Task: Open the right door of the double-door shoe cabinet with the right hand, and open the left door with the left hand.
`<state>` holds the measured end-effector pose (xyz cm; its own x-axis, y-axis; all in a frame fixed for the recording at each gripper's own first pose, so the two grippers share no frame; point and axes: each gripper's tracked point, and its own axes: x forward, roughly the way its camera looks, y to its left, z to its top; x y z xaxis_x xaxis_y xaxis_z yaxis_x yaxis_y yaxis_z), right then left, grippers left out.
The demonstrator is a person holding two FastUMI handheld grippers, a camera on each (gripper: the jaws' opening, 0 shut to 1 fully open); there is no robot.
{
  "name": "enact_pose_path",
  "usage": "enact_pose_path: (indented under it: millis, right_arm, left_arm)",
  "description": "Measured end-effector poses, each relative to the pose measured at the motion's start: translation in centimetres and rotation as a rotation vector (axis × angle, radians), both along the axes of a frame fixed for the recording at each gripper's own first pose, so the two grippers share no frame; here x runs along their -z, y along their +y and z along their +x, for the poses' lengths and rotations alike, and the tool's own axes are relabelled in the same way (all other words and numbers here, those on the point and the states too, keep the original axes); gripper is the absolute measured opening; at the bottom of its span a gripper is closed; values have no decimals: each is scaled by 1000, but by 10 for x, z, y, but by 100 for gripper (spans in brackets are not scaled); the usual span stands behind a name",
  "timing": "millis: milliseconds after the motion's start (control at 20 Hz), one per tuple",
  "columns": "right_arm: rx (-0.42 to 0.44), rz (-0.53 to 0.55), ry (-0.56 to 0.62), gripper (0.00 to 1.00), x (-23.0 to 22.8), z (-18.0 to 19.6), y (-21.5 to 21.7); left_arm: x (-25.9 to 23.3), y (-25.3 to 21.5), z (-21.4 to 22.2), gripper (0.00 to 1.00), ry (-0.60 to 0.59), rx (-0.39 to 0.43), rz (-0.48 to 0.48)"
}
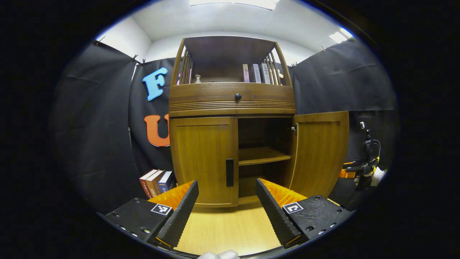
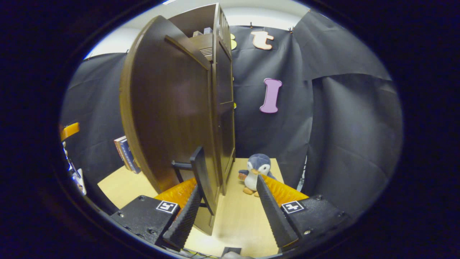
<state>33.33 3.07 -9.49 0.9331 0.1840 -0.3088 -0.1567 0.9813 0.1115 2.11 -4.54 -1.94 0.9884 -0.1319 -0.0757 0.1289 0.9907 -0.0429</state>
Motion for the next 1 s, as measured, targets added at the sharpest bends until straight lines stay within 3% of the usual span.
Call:
enact_pose_path:
  millis: [100, 200, 450, 550, 650, 700, 750, 1000]
  right_arm:
    - [22, 32, -9, 91, -7, -19, -8]
    - [81, 29, -29, 100, -17, -30, -19]
    - [220, -33, -122, 97, -70, -74, -12]
    - [271, -52, -143, 97, -88, -85, 6]
    - [286, -51, -160, 98, -100, -92, 37]
    - [291, -55, -160, 97, -101, -95, 51]
    - [289, -61, -158, 99, -100, -96, 67]
    - [246, -61, -122, 99, -77, -93, 134]
  left_arm:
    - [1, 3, 5, 100, -2, 7, 6]
    - [2, 6, 11, 96, -8, 10, 19]
    - [6, 9, 30, 96, -9, 14, 22]
    - [7, 7, 40, 100, -12, 20, 21]
    - [8, 7, 52, 95, -16, 21, 24]
    - [10, 6, 57, 100, -18, 19, 24]
    - [10, 6, 63, 96, -18, 17, 26]
    - [26, 3, 85, 96, -3, 12, 19]
